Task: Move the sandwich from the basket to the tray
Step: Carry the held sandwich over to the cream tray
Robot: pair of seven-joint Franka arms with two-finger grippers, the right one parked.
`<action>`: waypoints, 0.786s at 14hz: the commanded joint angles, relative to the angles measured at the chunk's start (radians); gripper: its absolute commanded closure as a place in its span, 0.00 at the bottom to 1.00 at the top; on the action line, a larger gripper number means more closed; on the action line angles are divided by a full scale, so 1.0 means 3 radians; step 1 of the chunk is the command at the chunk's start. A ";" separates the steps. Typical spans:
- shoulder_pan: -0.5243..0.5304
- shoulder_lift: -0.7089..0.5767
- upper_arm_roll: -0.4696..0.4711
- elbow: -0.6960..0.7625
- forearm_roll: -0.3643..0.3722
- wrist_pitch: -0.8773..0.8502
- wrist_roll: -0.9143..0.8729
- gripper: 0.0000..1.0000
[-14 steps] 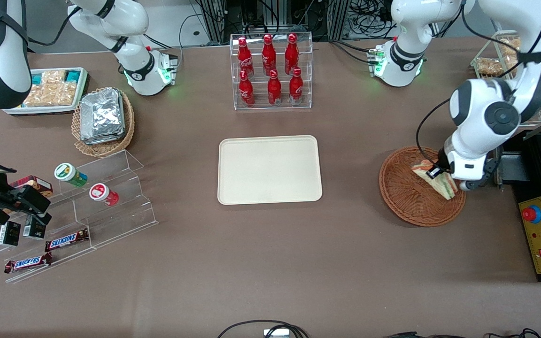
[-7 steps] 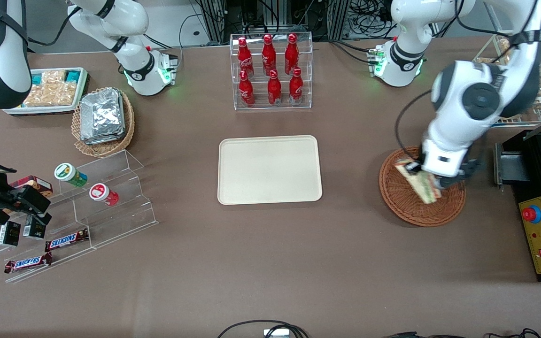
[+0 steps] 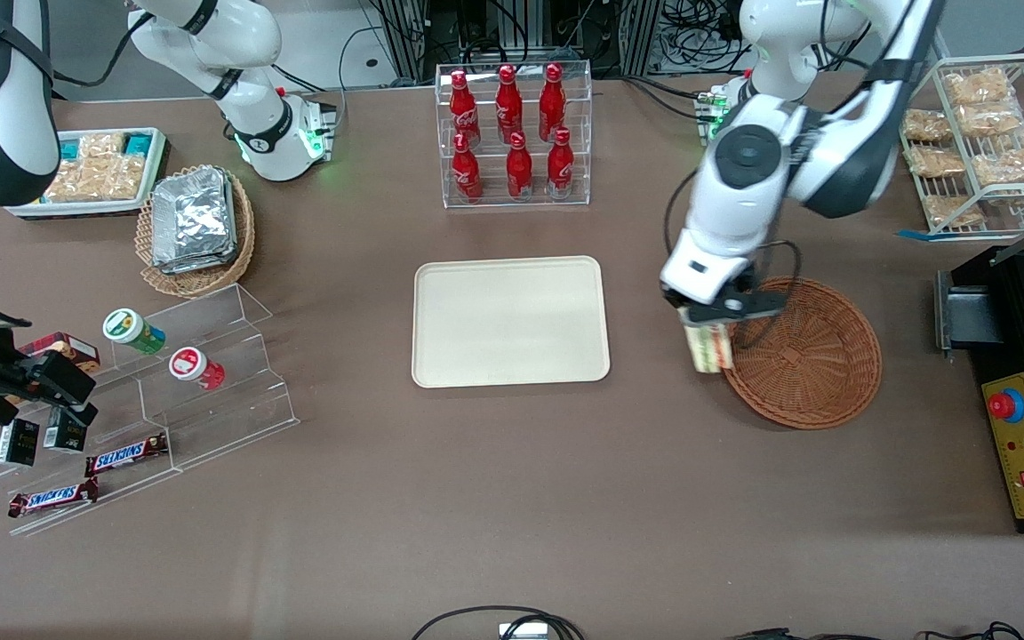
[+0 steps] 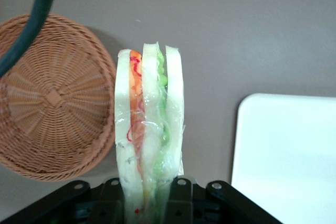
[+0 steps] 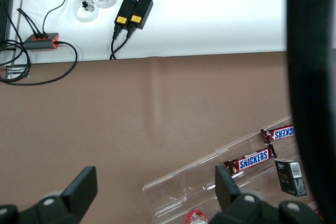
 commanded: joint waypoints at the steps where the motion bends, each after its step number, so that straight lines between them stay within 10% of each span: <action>1: -0.0127 0.0310 -0.0084 0.0220 0.0115 -0.0060 -0.0011 1.00; 11: -0.0904 0.1189 -0.0074 0.0598 0.0242 -0.0019 -0.0481 1.00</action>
